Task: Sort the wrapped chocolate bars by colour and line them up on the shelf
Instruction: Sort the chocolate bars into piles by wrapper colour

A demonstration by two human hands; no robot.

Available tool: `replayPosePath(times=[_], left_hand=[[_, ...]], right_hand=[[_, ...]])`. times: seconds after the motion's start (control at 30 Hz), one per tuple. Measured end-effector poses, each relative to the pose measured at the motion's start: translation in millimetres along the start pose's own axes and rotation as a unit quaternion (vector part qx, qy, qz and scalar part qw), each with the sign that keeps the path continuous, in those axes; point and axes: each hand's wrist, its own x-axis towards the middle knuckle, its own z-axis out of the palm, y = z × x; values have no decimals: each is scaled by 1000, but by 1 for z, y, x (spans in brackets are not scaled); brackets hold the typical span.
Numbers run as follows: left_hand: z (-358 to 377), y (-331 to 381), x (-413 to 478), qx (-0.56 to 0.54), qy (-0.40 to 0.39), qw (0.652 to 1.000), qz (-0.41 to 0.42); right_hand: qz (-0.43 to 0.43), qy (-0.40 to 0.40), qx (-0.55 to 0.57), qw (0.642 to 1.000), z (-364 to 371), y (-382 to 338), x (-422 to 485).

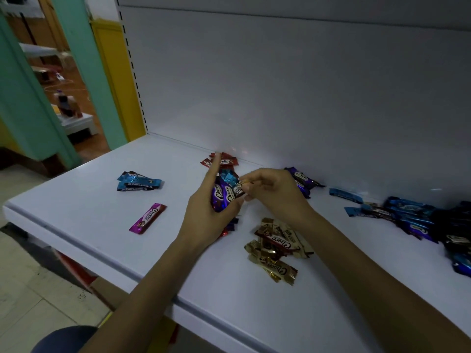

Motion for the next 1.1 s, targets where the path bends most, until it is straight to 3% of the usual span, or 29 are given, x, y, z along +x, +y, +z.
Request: replayPosePath(times=[0.2, 0.53, 0.77, 0.97, 1.1], left_hand=[[-3, -2, 2, -55, 31, 997, -47], [-6, -10, 2, -86, 23, 995, -35], [-6, -11, 3, -79, 23, 996, -44], [-6, -11, 3, -85, 14, 994, -62], [-6, -10, 2, -87, 15, 994, -66]], right_hand=[[44, 58, 65, 995, -5, -2, -1], [89, 31, 89, 992, -5, -2, -3], [87, 55, 100, 990, -24, -17, -6], [106, -137, -75, 982, -49, -13, -28], [87, -117, -254, 956, -43, 9, -40]])
